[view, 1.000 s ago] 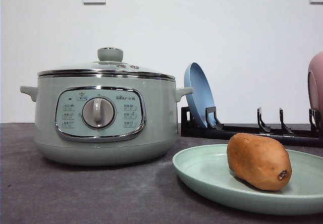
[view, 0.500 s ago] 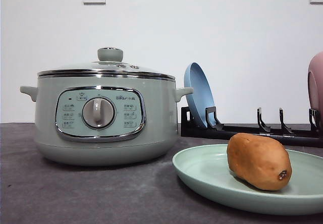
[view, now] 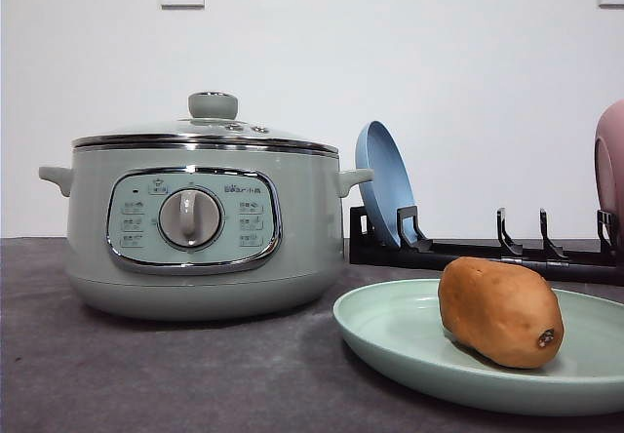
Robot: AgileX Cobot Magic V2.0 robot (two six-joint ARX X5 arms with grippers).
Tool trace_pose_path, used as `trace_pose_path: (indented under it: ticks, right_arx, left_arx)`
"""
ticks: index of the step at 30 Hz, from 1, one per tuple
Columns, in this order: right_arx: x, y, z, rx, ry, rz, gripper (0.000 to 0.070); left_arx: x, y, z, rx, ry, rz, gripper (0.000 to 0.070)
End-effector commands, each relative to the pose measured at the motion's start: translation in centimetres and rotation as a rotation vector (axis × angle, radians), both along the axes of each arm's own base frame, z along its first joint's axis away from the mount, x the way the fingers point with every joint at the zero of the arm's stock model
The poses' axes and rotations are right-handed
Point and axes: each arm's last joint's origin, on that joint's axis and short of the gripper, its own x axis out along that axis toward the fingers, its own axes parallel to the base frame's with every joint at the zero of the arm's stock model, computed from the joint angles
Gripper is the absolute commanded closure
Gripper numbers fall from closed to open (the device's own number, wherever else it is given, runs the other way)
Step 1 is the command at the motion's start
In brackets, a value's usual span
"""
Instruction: Transfer potato from steamer to green plate
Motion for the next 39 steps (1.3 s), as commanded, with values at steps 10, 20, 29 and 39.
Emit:
trace_pose_path:
  ticks: [10, 20, 29, 39]
  right_arx:
    - [0.02, 0.00, -0.01, -0.003, -0.010, 0.000, 0.0700]
    - [0.02, 0.00, -0.01, -0.003, -0.010, 0.000, 0.0700]
    - [0.02, 0.00, -0.01, -0.003, -0.010, 0.000, 0.0700]
    - [0.02, 0.00, -0.01, -0.003, -0.010, 0.000, 0.0700]
  left_arx:
    - [0.01, 0.03, -0.63, -0.002, 0.034, 0.006, 0.0697]
    - [0.01, 0.03, -0.63, -0.002, 0.034, 0.006, 0.0697]
    - [0.01, 0.03, -0.63, -0.002, 0.034, 0.006, 0.0697]
    - [0.01, 0.03, -0.63, -0.002, 0.033, 0.006, 0.0697]
